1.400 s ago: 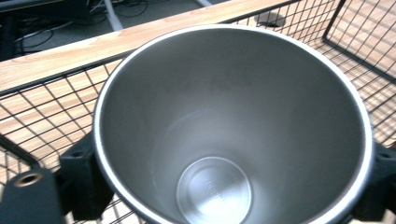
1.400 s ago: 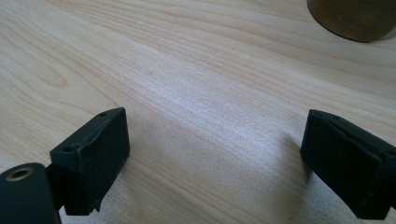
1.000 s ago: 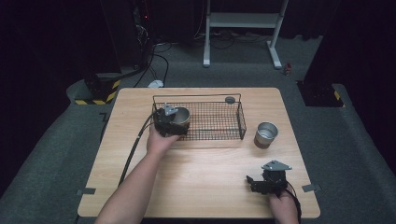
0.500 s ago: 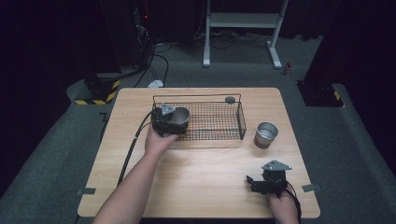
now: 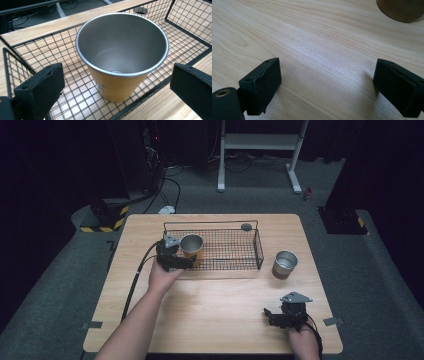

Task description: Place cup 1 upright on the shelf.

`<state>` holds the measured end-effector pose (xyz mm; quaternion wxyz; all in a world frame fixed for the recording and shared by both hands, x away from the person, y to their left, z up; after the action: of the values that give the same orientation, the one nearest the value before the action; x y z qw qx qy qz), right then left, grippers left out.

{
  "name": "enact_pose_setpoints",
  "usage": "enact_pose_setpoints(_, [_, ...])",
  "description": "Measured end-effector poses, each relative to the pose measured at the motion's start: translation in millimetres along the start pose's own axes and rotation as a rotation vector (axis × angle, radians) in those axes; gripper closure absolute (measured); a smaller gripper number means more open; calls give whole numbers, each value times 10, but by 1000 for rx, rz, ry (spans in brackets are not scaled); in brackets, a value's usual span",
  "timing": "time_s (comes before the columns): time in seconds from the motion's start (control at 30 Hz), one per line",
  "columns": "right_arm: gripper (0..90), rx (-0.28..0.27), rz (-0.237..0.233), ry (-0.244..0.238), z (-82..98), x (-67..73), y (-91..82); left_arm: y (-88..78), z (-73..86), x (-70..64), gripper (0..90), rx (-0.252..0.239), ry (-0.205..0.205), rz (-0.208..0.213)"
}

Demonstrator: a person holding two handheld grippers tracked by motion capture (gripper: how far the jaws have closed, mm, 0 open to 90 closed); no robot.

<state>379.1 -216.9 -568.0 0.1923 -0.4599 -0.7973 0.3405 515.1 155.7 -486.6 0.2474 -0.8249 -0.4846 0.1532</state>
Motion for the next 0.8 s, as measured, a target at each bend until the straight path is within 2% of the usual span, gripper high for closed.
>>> enact_pose_setpoints(0.17, [80,0,0,0,0,0,0,-109,36,19,1,-9,0,-2])
enact_pose_setpoints(0.3, [80,0,0,-1,0,-1,0,-191,87,54,3,-1,0,-20])
enact_pose_setpoints(0.8, [80,0,0,0,0,-1,0,-494,354,78,6,0,-15,7])
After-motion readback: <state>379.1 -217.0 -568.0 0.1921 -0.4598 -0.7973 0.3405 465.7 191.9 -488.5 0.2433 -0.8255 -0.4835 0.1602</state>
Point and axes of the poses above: each handheld gripper's, and its own axes: y roughly forward along the jaws, z roughly out of its underside, x roughly to its left, the point moved 6 cm from there along y, roughly forward along the jaws
